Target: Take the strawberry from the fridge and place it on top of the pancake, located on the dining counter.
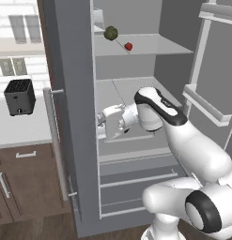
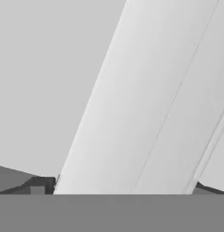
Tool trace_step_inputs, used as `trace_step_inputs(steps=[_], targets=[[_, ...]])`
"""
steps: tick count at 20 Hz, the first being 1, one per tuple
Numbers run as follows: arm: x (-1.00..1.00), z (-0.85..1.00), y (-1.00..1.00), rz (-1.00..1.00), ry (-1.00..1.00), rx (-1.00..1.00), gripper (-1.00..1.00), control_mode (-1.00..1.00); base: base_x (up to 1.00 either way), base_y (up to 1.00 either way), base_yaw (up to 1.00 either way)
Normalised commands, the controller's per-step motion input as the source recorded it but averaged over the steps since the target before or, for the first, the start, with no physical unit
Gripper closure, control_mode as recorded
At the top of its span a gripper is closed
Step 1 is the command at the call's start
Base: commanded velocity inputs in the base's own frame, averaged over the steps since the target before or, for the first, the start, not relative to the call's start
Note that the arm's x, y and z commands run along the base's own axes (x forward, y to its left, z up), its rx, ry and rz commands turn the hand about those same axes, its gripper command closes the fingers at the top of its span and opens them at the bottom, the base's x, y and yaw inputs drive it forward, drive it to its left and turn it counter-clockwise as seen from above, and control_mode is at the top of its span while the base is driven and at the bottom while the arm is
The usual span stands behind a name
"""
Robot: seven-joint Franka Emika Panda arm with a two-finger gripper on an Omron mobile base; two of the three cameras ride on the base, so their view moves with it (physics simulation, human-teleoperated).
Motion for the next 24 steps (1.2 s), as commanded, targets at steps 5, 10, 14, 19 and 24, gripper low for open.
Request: trace_step_inputs(steps=[5, 10, 14, 19, 24], targets=[[0.10, 0.08, 0.58, 0.03, -0.02, 0.05, -1.00, -1.00, 0.00, 0.00, 0.00], [0.24, 0.07, 0.55, 0.00, -0.01, 0.03, -1.00, -1.00, 0.00, 0.00, 0.00], [-0.08, 0.20, 0.16, 0.01, -0.06, 0.00, -1.00, -1.00, 0.00, 0.00, 0.00], [-0.09, 0.60, -0.17, 0.01, -0.11, 0.00, -1.00, -1.00, 0.00, 0.00, 0.00], [0.00, 0.65, -0.32, 0.00, -0.01, 0.00, -1.00, -1.00, 0.00, 0.00, 0.00]])
